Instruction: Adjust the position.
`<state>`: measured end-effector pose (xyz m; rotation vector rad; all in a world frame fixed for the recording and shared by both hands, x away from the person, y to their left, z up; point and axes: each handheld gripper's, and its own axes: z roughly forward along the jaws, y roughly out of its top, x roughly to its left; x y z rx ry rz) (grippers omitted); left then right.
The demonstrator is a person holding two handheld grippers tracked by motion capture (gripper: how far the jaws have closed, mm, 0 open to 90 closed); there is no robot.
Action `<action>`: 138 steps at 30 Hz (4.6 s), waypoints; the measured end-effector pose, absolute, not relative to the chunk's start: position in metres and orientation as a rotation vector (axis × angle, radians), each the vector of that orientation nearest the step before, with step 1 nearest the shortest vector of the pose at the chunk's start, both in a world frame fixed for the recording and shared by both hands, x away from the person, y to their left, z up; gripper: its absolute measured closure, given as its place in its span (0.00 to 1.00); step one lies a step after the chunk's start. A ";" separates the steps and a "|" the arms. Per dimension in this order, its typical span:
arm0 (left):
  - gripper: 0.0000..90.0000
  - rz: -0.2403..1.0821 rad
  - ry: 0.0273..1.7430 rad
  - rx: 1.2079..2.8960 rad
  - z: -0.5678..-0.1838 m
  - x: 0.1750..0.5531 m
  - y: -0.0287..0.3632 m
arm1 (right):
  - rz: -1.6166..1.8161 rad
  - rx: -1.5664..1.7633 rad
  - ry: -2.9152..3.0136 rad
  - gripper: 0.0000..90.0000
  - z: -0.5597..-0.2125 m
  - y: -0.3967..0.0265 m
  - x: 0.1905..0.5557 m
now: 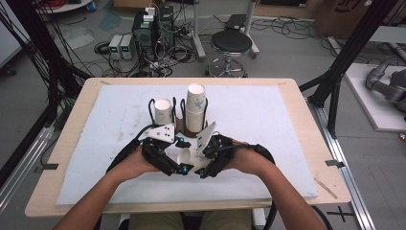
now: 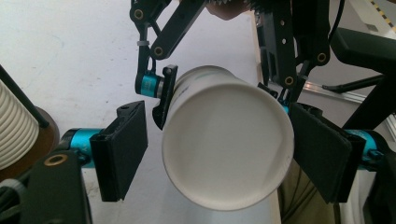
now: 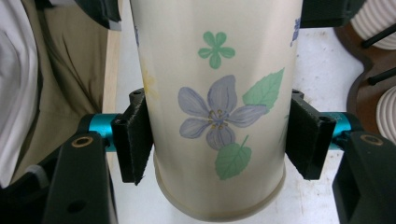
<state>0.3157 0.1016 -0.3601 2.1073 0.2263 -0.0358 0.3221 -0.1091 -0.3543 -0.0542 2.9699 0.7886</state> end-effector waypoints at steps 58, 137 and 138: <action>0.41 0.047 0.316 1.872 -0.392 0.308 0.141 | 1.621 0.479 2.482 0.23 -0.380 -0.182 0.311; 0.19 -0.034 0.276 1.801 -0.397 0.297 0.136 | 1.784 0.273 2.620 0.42 -0.399 -0.174 0.306; 0.19 -0.018 0.279 1.811 -0.395 0.297 0.137 | 1.769 0.272 2.625 0.42 -0.398 -0.174 0.306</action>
